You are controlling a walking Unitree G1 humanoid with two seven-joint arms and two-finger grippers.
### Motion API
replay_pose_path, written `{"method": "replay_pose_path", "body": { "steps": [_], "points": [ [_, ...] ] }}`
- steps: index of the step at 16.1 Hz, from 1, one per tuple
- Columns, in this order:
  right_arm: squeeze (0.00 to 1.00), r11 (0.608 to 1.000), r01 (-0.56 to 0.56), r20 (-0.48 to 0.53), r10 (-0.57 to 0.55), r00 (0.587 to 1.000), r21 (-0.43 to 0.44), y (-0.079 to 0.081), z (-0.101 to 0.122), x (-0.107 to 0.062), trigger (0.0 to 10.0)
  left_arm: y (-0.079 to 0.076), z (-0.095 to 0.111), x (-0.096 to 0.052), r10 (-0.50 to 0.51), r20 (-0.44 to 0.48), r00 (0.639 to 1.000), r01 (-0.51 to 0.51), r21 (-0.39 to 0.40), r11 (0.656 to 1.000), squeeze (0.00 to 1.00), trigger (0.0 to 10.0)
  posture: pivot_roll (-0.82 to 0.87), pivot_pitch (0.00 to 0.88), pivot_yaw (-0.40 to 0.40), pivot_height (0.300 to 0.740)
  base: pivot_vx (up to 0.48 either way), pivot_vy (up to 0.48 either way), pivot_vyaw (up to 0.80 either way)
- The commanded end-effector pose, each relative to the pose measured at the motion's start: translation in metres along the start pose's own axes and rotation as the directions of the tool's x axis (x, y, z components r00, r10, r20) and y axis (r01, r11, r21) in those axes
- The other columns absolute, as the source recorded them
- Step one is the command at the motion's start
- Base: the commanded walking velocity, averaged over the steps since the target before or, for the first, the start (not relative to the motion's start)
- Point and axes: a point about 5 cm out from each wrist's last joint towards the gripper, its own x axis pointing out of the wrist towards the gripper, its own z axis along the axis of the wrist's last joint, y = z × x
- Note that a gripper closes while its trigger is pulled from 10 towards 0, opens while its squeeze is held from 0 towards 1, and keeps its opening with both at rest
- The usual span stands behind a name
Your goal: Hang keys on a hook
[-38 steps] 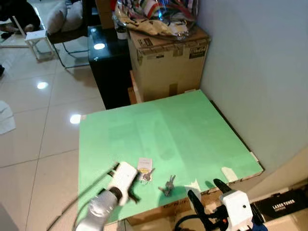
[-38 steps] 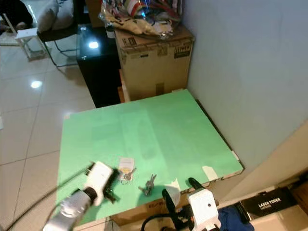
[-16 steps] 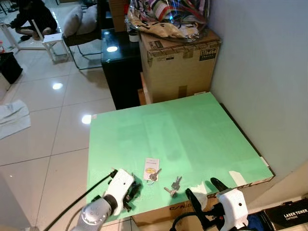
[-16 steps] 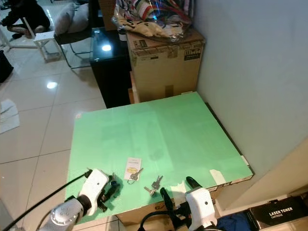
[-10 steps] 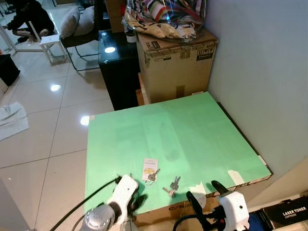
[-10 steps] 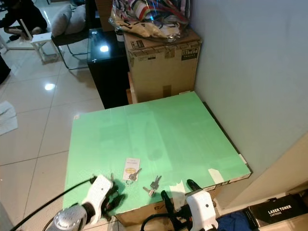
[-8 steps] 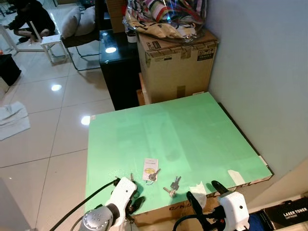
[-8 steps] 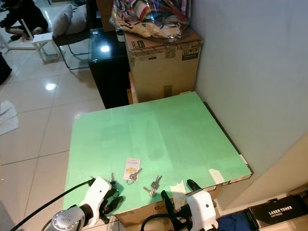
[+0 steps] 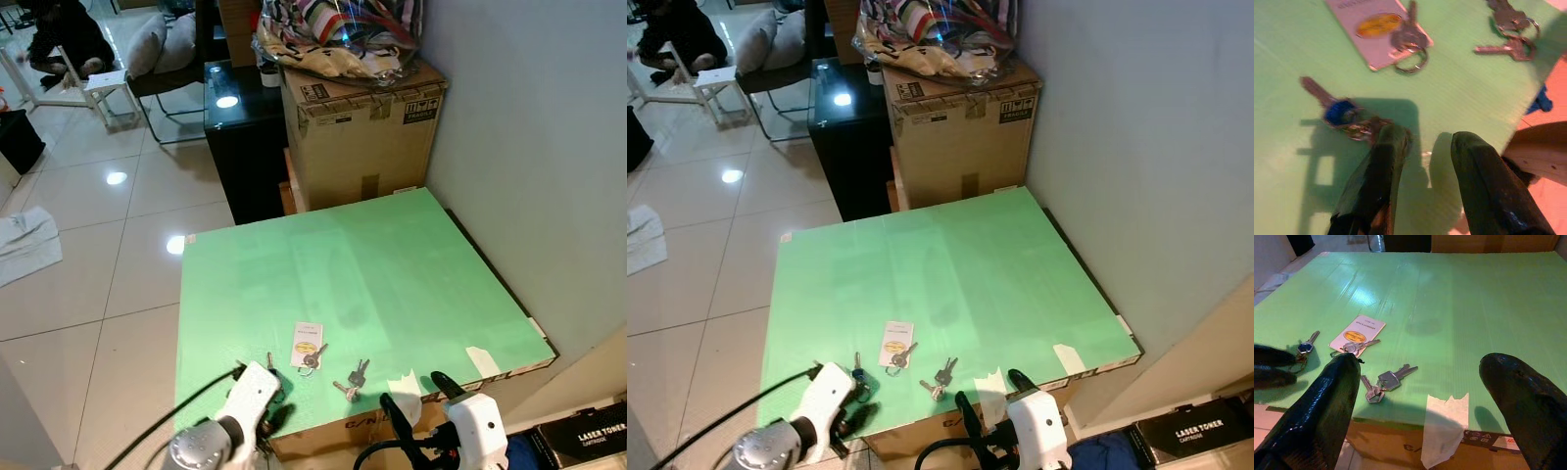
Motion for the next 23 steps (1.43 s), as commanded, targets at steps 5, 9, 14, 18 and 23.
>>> {"method": "replay_pose_path", "body": {
  "steps": [5,9,14,18,23],
  "points": [
    [1.00,1.000,-0.015,-0.006,0.015,1.000,0.001,0.000,-0.003,0.000,10.0,0.001,-0.008,0.007,0.031,-0.055,0.998,-0.031,-0.009,0.999,0.00,10.0,-0.23,0.112,0.102,0.736,0.000,0.000,0.00],
    [1.00,1.000,-0.024,-0.014,0.024,1.000,-0.003,-0.001,-0.005,0.000,10.0,-0.002,-0.001,0.018,0.046,-0.051,0.998,-0.046,-0.007,0.999,0.00,10.0,-0.24,0.113,0.092,0.736,0.000,0.000,0.00],
    [1.00,1.000,-0.027,-0.017,0.027,1.000,-0.001,-0.001,-0.004,-0.001,10.0,-0.011,-0.018,0.022,0.003,-0.160,0.987,-0.005,-0.013,1.000,0.00,0.0,-0.24,0.118,0.091,0.736,0.000,0.000,0.00],
    [1.00,1.000,-0.026,-0.020,0.026,0.999,0.001,-0.001,-0.003,-0.001,10.0,-0.008,-0.015,0.022,-0.004,-0.128,0.992,-0.001,-0.044,0.999,0.00,0.0,-0.24,0.121,0.092,0.736,0.000,0.000,0.00],
    [1.00,1.000,-0.028,-0.022,0.028,0.999,0.000,-0.001,-0.003,0.001,10.0,-0.003,-0.005,0.024,0.014,-0.058,0.998,-0.017,-0.044,0.999,0.00,0.0,-0.24,0.125,0.093,0.736,0.000,0.000,0.00]
  ]
}}
